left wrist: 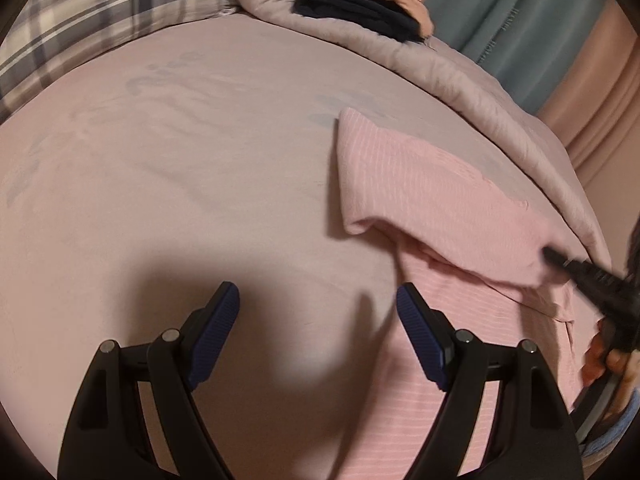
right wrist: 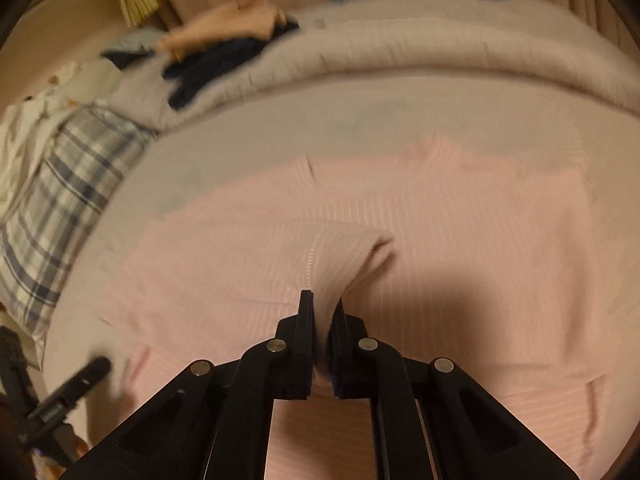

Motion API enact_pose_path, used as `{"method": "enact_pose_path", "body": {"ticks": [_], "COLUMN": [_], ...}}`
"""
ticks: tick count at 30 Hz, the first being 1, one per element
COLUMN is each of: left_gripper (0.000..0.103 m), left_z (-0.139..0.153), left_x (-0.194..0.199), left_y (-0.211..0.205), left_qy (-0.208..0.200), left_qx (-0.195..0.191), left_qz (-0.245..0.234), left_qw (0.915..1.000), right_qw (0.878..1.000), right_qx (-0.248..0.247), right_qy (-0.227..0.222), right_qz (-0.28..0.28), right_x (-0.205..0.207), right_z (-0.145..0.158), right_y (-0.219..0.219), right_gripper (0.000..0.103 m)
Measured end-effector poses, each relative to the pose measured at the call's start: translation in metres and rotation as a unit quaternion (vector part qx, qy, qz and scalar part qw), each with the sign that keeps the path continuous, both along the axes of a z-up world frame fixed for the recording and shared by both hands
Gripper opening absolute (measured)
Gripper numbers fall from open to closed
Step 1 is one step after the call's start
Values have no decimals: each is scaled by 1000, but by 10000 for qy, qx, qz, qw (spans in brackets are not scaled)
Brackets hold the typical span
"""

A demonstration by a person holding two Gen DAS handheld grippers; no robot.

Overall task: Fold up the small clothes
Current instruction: 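Grasp the opposite side edge with the right gripper and fold it toward the center, then move both open grippers to the hem of the narrowed shirt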

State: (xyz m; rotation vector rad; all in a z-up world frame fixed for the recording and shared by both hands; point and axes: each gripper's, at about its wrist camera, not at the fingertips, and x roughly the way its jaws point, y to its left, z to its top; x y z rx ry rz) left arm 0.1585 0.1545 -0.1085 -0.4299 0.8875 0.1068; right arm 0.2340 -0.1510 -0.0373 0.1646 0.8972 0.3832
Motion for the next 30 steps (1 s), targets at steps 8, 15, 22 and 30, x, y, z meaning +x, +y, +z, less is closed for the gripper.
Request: {"method": "enact_pose_path", "body": {"ticks": [8, 15, 22, 30], "left_gripper": [80, 80, 80, 72], "left_z": [-6, -3, 18, 26], "left_x": [26, 33, 41, 72], "left_y": [-24, -22, -14, -47], "left_qy": [101, 170, -78, -493], "left_qx": [361, 405, 596, 180], "left_qz": [-317, -333, -369, -836], "left_qw": [9988, 9985, 9975, 9951], "right_qw": [9941, 9928, 9824, 9951], "right_qx": [89, -661, -1115, -386], "right_qy": [-756, 128, -107, -490], "right_qz": [-775, -995, -1496, -771], "right_x": [1, 24, 22, 26], "right_z": [44, -14, -15, -5], "right_y": [-61, -81, -87, -63], "right_gripper": [8, 8, 11, 11]}}
